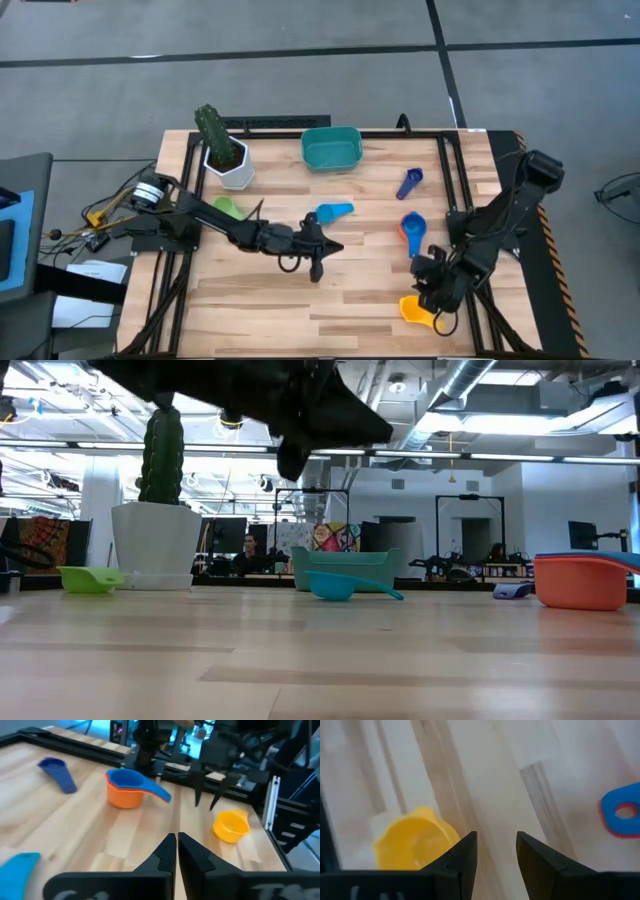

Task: Nest measuring cups in basket
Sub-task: Stack the yellow measuring cup into the large blue measuring cup

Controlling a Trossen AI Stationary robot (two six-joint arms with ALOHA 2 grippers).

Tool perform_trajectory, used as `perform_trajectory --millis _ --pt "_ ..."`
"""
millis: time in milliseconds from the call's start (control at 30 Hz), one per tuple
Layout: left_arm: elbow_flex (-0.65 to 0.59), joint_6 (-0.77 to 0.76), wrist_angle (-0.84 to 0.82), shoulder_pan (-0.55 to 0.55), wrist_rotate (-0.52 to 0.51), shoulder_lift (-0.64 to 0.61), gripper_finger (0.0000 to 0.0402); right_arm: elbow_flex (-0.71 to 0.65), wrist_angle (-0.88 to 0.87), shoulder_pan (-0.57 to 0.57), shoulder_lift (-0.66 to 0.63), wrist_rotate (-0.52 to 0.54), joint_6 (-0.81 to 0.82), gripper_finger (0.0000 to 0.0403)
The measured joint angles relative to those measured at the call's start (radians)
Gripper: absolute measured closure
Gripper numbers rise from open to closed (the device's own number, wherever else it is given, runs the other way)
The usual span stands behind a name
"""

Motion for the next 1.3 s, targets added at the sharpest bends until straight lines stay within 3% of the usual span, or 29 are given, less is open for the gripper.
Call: perform_trajectory --millis 367,567,700,1133,1300 --pt "0.048 -0.044 0.061 -0.051 -0.006 0.134 0.0321 0.0 0.134 0.029 0.118 -0.027 0.009 0.0243" --pt "0.05 -0.03 0.069 -0.066 0.005 0.134 0.0293 0.041 0.043 0.026 0.12 -0.015 0.03 0.0243" --pt "0.05 -0.03 0.029 -0.066 0.026 0.134 0.029 0.104 -0.029 0.026 0.12 0.002 0.025 0.0243" --pt "0.05 -0.087 -0.001 -0.082 0.025 0.134 0.029 0.13 0.025 0.04 0.208 -0.043 0.014 0.0244" --pt "0.05 -0.09 -0.004 -0.09 0.025 0.134 0.029 0.13 0.026 0.019 0.248 -0.056 0.048 0.0278"
